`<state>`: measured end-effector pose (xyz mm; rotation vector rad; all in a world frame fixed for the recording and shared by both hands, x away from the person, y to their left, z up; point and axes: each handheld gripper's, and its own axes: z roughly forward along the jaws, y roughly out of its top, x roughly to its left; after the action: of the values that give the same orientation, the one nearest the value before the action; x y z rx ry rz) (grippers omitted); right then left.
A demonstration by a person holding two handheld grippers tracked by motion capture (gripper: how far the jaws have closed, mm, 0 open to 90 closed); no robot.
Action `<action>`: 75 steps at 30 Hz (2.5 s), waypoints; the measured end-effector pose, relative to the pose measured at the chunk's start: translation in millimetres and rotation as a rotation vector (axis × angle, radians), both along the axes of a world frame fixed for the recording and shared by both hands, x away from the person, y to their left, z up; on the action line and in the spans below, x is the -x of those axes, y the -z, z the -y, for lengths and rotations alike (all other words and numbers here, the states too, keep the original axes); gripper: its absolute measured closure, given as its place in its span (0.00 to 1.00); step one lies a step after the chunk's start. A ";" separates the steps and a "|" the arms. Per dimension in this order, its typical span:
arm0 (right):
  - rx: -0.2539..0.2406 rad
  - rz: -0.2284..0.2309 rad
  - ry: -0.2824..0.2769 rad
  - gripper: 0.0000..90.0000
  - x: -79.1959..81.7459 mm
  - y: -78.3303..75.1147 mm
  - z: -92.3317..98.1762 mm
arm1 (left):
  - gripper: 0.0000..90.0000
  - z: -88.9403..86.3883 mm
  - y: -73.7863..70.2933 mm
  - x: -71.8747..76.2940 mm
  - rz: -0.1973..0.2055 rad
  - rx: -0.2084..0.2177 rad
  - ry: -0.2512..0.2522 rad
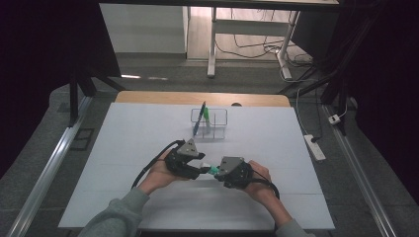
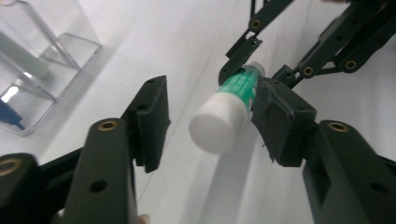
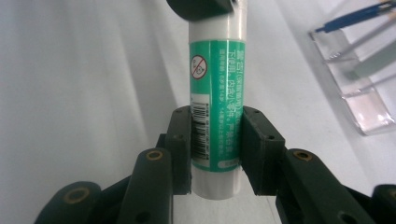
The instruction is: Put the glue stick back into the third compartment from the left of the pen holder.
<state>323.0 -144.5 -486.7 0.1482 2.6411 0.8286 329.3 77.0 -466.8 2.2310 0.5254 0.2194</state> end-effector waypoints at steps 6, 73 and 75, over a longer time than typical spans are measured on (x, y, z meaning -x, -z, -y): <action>-0.069 -0.002 0.044 0.73 -2.8 -4.2 6.7 | 0.44 -8.5 0.7 -3.1 -0.027 0.070 -0.055; -0.276 -0.056 0.115 0.57 -2.8 -8.5 12.4 | 0.71 -6.6 2.5 -3.0 -0.085 0.258 -0.039; -0.292 -0.062 0.132 0.54 -3.2 -11.2 17.8 | 0.71 -9.0 1.8 -3.7 -0.082 0.263 -0.046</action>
<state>326.2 -162.3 -475.5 0.4249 2.5187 1.1756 333.0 85.9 -468.6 1.9798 0.6142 0.0770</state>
